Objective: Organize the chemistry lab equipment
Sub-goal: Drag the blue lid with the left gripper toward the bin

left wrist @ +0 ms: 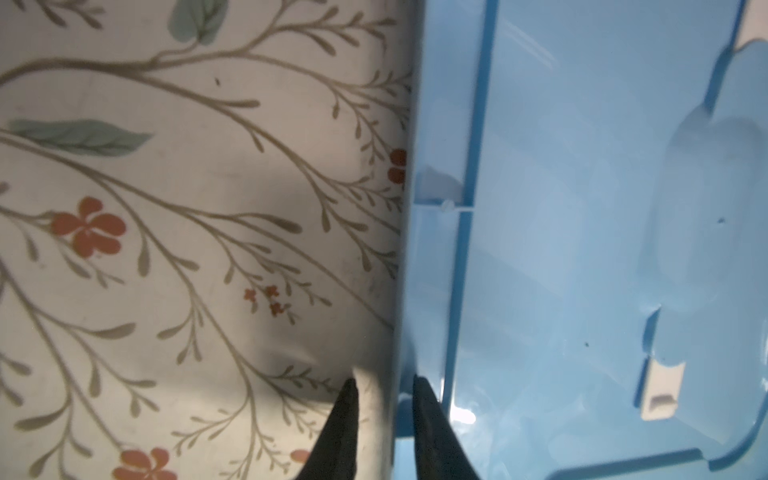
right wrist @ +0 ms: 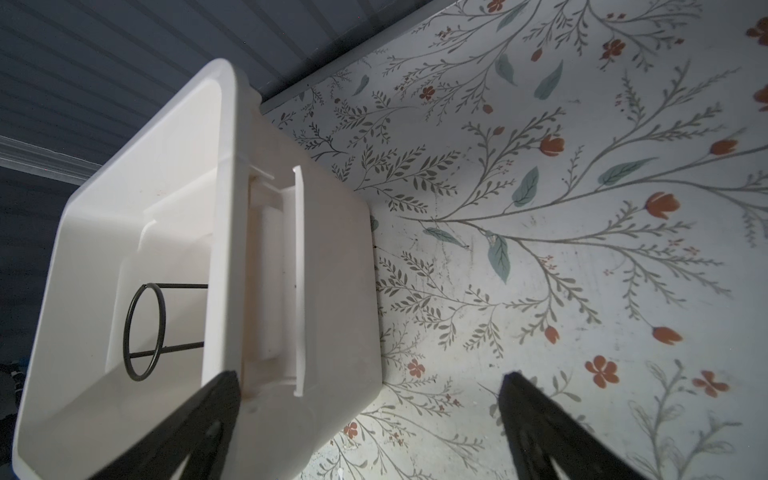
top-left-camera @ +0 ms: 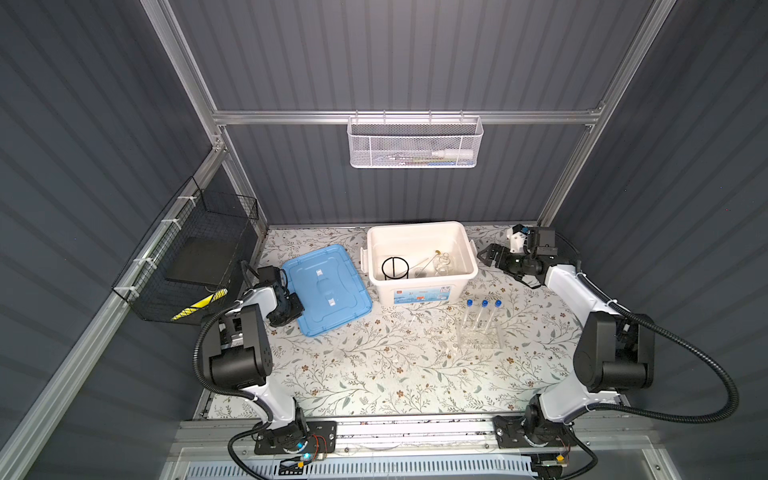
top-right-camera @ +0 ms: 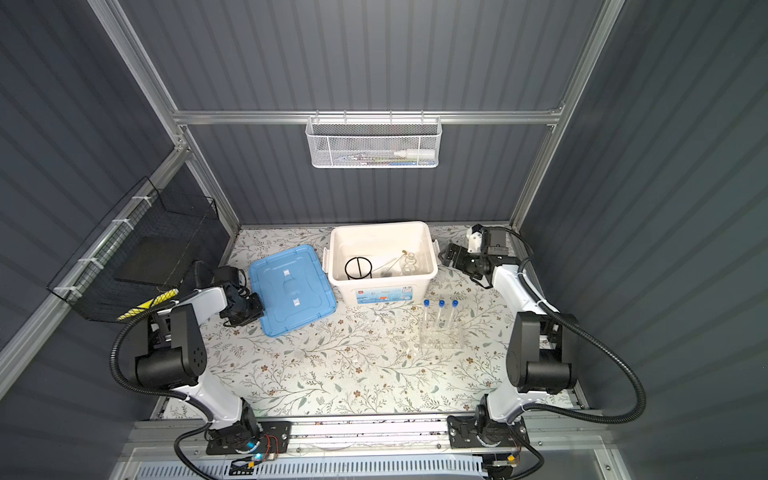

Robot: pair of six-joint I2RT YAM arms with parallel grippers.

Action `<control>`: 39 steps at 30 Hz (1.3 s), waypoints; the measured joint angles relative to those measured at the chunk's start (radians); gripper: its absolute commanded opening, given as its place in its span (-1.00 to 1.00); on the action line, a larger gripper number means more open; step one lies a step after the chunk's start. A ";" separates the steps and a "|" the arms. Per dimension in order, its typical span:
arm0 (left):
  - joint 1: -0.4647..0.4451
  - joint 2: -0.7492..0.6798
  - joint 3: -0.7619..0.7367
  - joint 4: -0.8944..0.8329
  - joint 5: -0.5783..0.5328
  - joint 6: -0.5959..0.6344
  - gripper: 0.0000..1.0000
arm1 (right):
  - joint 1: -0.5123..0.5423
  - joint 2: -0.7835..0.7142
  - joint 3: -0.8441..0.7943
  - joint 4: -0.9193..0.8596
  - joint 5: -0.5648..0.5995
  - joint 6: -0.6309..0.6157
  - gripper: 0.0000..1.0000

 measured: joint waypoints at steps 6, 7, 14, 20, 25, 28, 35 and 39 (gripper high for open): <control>0.000 0.002 0.000 0.008 0.000 0.003 -0.74 | 0.000 0.000 0.000 0.000 0.000 0.000 0.98; 0.000 0.002 0.000 0.008 0.002 0.005 -0.76 | 0.000 0.000 0.000 0.000 0.000 0.000 0.98; -0.011 0.002 0.000 0.009 0.016 0.035 -0.93 | 0.000 0.000 0.000 0.000 0.000 0.000 0.98; -0.057 0.002 0.005 0.003 0.015 0.063 -1.00 | 0.000 0.000 0.000 0.000 0.000 0.000 0.98; -0.079 0.002 0.010 -0.008 0.014 0.073 -1.00 | 0.000 0.000 0.000 0.000 0.000 0.000 0.98; -0.080 -0.008 0.010 -0.018 0.007 0.076 -1.00 | 0.000 -0.001 0.000 0.000 0.000 0.000 0.98; -0.080 -0.110 0.005 -0.054 -0.015 0.075 -1.00 | 0.000 -0.014 0.000 0.000 -0.003 0.000 0.98; -0.081 -0.177 -0.002 -0.072 -0.029 0.071 -1.00 | 0.000 -0.032 0.000 0.000 -0.008 0.000 0.98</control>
